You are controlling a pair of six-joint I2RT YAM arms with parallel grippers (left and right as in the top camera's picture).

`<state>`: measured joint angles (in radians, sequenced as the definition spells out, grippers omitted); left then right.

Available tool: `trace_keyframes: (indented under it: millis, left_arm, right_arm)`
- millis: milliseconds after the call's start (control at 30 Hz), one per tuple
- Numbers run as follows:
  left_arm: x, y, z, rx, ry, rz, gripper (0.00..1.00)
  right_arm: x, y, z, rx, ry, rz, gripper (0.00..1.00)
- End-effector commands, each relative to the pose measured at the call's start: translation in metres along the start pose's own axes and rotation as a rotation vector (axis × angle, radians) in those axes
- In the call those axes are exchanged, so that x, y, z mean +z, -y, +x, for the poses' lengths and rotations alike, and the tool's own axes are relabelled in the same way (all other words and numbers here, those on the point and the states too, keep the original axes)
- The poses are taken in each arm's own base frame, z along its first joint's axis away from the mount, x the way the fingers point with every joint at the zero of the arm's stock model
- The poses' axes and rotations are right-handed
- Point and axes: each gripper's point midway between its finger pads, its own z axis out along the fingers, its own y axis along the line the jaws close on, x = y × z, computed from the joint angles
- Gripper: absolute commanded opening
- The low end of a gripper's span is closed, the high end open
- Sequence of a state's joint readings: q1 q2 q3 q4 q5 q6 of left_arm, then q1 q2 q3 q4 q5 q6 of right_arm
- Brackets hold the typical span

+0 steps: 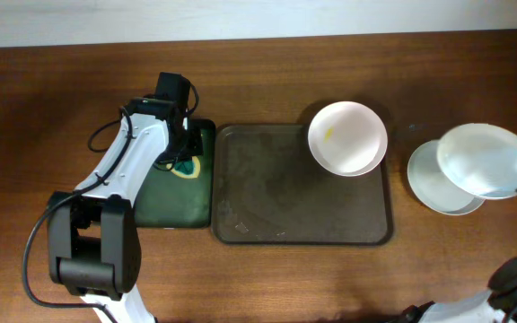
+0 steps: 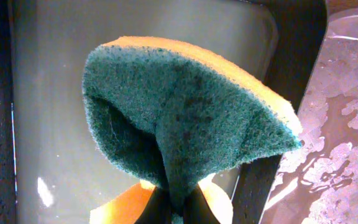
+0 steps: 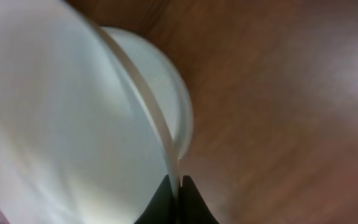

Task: Clean dirty plates on tray and stack at the side
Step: 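Lower the plate onto the first white plate and release, then move the right gripper to the last white plate and grasp its rim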

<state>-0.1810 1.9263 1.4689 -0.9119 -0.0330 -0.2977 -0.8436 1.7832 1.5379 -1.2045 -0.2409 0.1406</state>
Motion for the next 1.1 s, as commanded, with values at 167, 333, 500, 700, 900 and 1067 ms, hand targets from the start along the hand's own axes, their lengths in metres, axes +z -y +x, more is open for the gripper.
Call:
trace_keyframes:
  millis: [167,333,500,700,900,1067]
  left_arm:
    - [0.003,0.001,0.002,0.017,-0.011,0.001,0.00]
    - [0.003,0.001,0.002,0.017,-0.011,0.001,0.00]
    - [0.003,0.001,0.002,0.017,-0.011,0.001,0.00]
    - [0.003,0.001,0.002,0.018,-0.011,0.001,0.00]
    - [0.003,0.001,0.002,0.031,-0.011,0.001,0.00]
    - [0.003,0.001,0.002,0.037,-0.012,0.001,0.00]
  right_arm:
    - [0.046,0.002,0.007,-0.027,-0.114,-0.049,0.04]
    - [0.058,0.009,0.008,-0.018,-0.104,-0.028,0.05]
    - [0.068,0.012,0.012,0.000,-0.104,-0.027,0.58]
    - [0.049,-0.029,0.010,-0.052,-0.107,-0.180,0.67]
    - [0.011,-0.138,0.037,-0.445,-0.103,-0.222,0.62]
    - [0.030,-0.209,0.063,-0.711,-0.007,-0.088,0.69]
